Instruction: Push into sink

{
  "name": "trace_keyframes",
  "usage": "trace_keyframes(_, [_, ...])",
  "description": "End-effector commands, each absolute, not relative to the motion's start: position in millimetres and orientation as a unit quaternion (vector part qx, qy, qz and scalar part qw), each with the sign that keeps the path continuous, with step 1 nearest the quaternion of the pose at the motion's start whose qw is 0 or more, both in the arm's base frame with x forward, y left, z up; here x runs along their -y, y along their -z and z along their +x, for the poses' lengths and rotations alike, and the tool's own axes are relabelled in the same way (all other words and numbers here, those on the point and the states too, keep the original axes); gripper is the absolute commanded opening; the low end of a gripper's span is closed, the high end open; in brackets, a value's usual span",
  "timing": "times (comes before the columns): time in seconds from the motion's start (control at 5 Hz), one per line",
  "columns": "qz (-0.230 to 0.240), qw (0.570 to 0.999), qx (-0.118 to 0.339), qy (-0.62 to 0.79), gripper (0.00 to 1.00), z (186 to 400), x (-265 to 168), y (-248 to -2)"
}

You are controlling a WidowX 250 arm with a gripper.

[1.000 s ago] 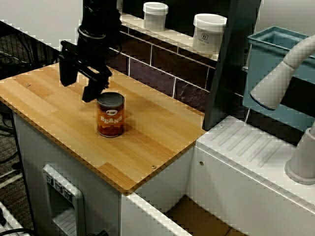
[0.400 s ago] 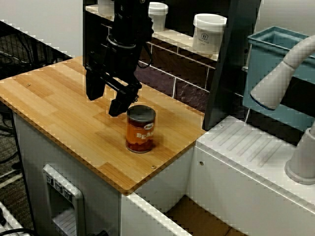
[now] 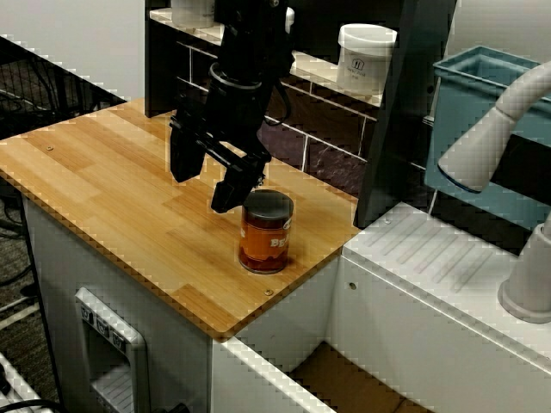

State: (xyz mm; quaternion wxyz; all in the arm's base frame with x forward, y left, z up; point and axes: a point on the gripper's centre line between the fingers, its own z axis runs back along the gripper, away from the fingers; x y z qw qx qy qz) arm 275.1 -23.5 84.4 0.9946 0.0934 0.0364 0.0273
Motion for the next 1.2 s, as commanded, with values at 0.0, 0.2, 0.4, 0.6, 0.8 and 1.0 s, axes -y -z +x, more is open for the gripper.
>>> trace_keyframes(0.0, [0.092,0.992,-0.001,-0.090,1.00,276.9,-38.1,-121.0])
trace_keyframes(0.2, [0.086,0.990,0.005,-0.109,1.00,281.4,-58.3,-127.7])
trace_keyframes(0.4, [0.088,0.991,-0.003,-0.103,1.00,286.9,-55.3,-122.6])
trace_keyframes(0.6, [0.090,0.992,-0.014,-0.093,1.00,291.3,-45.5,-113.3])
trace_keyframes(0.8, [0.097,0.992,-0.026,-0.078,1.00,295.2,-31.2,-101.1])
trace_keyframes(1.0, [0.097,0.992,-0.034,-0.070,1.00,297.0,-17.7,-91.5])
